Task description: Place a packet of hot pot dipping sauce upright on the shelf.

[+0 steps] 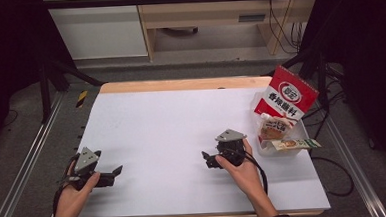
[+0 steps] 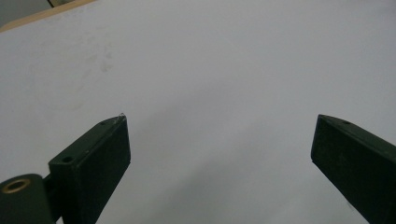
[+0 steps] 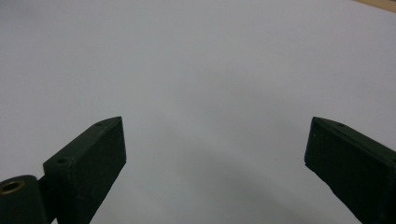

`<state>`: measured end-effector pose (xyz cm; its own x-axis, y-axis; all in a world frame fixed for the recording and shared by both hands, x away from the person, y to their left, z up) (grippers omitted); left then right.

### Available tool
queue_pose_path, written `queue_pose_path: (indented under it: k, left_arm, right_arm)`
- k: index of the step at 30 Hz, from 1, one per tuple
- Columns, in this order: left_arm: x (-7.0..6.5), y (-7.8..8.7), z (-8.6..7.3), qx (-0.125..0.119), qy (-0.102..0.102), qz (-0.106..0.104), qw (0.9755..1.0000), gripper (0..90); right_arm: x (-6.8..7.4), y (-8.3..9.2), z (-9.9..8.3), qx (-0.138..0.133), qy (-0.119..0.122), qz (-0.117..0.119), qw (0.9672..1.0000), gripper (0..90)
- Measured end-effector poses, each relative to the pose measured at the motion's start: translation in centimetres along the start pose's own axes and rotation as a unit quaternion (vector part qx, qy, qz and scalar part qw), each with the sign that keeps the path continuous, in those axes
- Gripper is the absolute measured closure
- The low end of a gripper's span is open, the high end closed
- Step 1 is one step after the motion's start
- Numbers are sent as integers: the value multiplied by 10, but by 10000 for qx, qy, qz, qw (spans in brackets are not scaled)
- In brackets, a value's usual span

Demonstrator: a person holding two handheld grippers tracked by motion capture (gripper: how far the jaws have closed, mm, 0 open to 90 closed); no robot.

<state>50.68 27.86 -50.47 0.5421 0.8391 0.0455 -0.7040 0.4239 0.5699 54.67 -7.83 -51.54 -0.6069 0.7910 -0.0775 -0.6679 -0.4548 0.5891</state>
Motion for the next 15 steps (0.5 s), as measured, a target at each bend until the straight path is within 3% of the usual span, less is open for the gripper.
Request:
queue_pose_path:
  k: [15]
  left_arm:
    - [1, 0, 0, 14, -18, 13, 10000, 46]
  right_arm:
    - [17, 12, -22, 224, -1, 212, 9995, 55]
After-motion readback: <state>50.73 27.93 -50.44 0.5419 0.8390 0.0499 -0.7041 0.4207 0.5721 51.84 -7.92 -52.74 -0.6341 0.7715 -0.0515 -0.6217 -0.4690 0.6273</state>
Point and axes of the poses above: each handheld gripper's, and its own axes: y roughly backward along the jaws, z roughly out of its top, x roughly to its left, the point moved 9 cm from there along -y, roughly forward along the jaws, and after that the axes turned 4 degrees about y, right-handed, at the moved point
